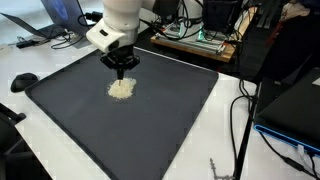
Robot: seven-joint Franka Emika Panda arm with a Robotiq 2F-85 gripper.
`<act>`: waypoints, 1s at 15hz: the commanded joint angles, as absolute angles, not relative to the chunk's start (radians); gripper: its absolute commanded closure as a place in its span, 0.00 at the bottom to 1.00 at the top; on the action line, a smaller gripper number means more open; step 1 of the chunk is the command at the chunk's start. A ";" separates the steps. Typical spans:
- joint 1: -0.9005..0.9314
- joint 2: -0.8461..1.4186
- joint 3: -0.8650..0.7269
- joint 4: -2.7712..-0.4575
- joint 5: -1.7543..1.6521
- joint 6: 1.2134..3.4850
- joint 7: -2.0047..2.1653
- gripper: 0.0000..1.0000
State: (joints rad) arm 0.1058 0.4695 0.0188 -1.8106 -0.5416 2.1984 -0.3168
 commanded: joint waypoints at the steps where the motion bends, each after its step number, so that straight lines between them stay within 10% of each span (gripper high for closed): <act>1: 0.180 0.467 -0.007 -1.846 -0.696 2.191 -0.207 0.97; 15: 0.327 0.647 0.062 -1.788 -1.097 1.966 -0.015 0.97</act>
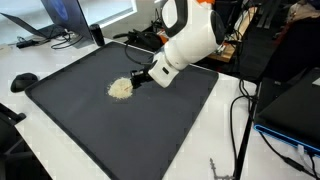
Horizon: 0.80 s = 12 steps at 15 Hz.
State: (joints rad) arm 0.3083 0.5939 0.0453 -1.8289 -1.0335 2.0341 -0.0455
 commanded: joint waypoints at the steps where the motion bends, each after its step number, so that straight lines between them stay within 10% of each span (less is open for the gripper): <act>1: 0.333 0.664 0.068 -1.779 -1.109 1.947 -0.010 0.97; 12: 0.356 0.803 0.109 -1.674 -1.143 1.800 -0.017 0.97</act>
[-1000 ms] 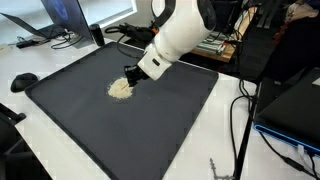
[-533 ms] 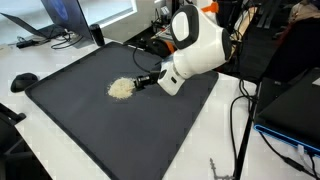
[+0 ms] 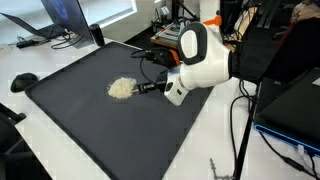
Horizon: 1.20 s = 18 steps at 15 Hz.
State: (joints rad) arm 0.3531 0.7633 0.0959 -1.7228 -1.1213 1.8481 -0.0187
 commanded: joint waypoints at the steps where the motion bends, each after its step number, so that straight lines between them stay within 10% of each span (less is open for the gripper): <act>1: 0.350 0.806 0.114 -1.670 -1.134 1.798 -0.026 0.97; 18: 0.094 0.744 0.153 -1.352 -0.535 1.752 -0.530 0.97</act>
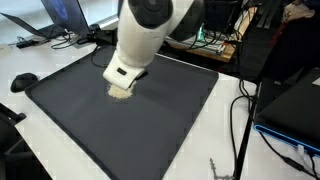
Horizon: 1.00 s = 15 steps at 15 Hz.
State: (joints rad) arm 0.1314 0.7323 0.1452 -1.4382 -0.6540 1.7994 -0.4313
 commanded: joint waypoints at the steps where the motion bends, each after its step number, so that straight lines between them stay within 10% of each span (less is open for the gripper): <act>1: 0.085 0.748 0.147 -1.326 -0.498 1.739 -0.552 0.97; 15: -0.174 0.768 0.104 -1.162 -0.078 1.736 -0.785 0.97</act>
